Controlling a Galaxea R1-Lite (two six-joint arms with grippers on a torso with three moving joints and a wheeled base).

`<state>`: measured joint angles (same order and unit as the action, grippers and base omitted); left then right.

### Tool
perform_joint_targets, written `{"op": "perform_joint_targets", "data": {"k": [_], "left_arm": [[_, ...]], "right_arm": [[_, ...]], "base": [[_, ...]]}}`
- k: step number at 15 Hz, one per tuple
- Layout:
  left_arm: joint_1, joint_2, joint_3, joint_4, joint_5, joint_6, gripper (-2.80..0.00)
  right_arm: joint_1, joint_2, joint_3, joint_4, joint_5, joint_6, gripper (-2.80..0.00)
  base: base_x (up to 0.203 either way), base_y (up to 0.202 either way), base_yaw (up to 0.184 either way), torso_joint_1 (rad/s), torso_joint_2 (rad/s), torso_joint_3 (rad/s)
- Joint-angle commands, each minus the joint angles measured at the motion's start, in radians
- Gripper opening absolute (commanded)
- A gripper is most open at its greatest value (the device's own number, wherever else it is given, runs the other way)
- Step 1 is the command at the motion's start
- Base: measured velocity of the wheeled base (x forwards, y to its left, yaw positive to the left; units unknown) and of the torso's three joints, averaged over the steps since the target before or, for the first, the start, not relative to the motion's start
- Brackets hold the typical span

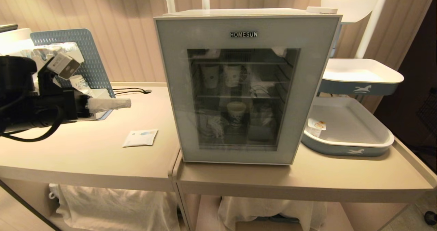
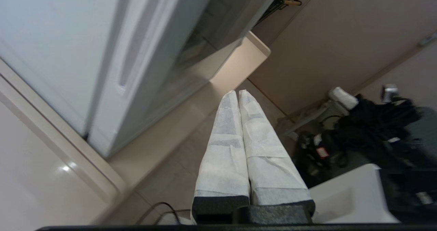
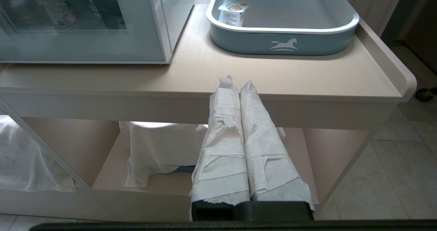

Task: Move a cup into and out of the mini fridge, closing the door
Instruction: Open the freezer door

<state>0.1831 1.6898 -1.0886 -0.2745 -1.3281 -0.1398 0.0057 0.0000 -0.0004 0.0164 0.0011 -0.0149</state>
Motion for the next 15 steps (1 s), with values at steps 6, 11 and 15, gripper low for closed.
{"op": "perform_joint_targets", "data": {"k": [6,11,15], "left_arm": [[-0.104,0.186,0.075,-0.293,0.121,0.003,-2.80],[-0.200,0.227,0.073,-0.321,0.246,0.005,-2.80],[-0.224,0.237,0.052,-0.323,0.297,0.007,-2.80]], "right_arm": [[0.002,0.002,0.000,0.000,0.000,0.001,-2.80],[0.002,0.002,0.000,0.000,-0.001,0.001,-2.80],[0.000,0.002,0.000,0.000,-0.001,0.001,-2.80]], "base": [[0.000,0.000,0.000,0.000,0.00,0.000],[0.000,0.000,0.000,0.000,0.00,0.000],[0.000,0.000,0.000,0.000,0.00,0.000]]}}
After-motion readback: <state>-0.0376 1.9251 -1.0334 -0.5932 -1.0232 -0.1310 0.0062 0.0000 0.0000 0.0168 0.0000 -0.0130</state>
